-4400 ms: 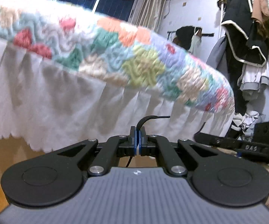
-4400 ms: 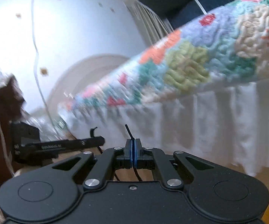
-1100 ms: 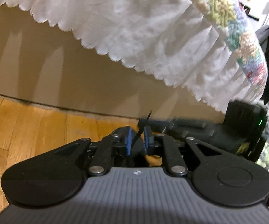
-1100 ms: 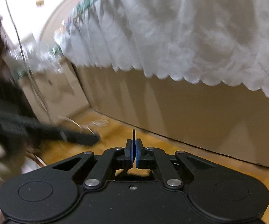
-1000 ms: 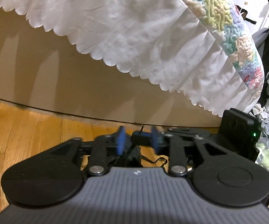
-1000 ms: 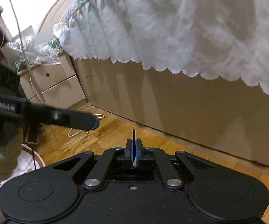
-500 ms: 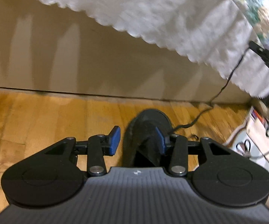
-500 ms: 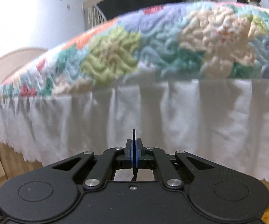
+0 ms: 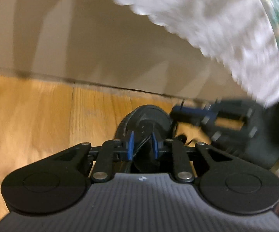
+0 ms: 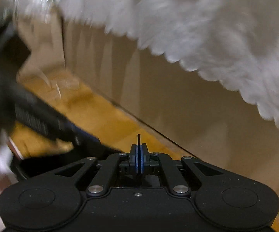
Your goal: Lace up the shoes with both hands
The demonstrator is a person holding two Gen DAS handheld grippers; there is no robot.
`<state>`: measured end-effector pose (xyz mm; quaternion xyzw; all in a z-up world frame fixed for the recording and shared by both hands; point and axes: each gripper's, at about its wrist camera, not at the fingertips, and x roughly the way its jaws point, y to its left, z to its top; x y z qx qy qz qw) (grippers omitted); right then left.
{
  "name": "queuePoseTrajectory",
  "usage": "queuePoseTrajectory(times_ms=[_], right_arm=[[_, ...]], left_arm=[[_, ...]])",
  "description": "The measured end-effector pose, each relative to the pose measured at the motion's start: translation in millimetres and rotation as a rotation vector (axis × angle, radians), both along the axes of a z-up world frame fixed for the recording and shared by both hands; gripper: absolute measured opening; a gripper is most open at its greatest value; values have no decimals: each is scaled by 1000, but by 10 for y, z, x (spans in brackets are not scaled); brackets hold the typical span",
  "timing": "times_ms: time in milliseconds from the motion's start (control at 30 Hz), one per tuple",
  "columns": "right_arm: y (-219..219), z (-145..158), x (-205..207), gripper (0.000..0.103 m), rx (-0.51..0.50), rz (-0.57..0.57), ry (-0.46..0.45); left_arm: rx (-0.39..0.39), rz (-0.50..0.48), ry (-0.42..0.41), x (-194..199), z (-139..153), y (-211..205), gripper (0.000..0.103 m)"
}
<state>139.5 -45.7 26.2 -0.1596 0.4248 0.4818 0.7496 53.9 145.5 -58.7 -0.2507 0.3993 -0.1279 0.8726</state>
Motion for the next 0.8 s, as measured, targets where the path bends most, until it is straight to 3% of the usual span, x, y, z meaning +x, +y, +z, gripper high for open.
queuePoseTrajectory(times_ms=[133, 233, 333, 600, 800], right_arm=[[257, -29, -156, 5, -171, 173, -105], [421, -86, -274, 5, -265, 286, -147], [547, -90, -285, 5, -324, 320, -154], [665, -90, -215, 5, -365, 364, -148], [749, -70, -126, 5, -360, 379, -142]], left_arm=[[-261, 112, 74, 44, -197, 296, 19], [-400, 184, 102, 21, -343, 422, 17], [-461, 226, 106, -16, -408, 446, 16], [-597, 280, 124, -47, -557, 509, 17], [-586, 264, 121, -22, -538, 536, 17]])
